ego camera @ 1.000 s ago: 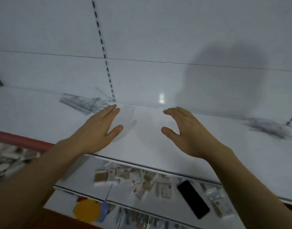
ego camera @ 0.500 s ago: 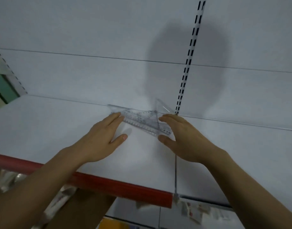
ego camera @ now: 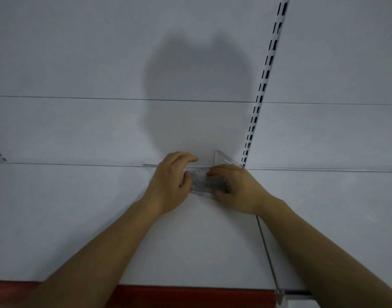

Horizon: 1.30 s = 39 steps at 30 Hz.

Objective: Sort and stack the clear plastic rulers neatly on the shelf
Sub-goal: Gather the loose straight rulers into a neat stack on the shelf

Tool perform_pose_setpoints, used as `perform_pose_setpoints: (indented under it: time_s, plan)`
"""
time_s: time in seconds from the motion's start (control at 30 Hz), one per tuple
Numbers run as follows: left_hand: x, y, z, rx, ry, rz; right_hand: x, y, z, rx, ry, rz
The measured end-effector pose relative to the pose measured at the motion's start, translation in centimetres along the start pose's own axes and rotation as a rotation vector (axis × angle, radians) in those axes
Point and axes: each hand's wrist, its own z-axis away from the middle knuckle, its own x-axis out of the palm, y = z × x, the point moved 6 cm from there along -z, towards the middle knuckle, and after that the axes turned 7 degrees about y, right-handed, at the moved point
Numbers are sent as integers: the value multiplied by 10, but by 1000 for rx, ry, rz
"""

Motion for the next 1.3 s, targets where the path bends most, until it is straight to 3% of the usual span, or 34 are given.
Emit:
perform_pose_setpoints:
  time_s: [0.2,0.33,0.5,0.6,0.7,0.8,1.0,1.2,1.3]
  plan:
    - [0,-1,7,57,7,63,-22,4,6,-103,318,-108]
    - [-6,3,7,60,41,154,-44,-9,7,-34,568,-260]
    - [-9,17,8,56,17,275,-29,-21,-5,155,400,-652]
    - [-18,13,7,-14,141,300,-17,-15,-9,238,375,-720]
    - [-28,9,8,-60,295,317,-8,-11,-5,141,338,-353]
    - [-27,12,10,-45,300,316,17,-17,-6,53,123,9]
    - [-28,9,12,-60,301,317,18,-17,-4,-14,49,116]
    - [-33,9,13,-45,329,285,22,-26,0,-178,122,170]
    - [-36,13,13,-16,346,270,7,-32,3,-246,344,222]
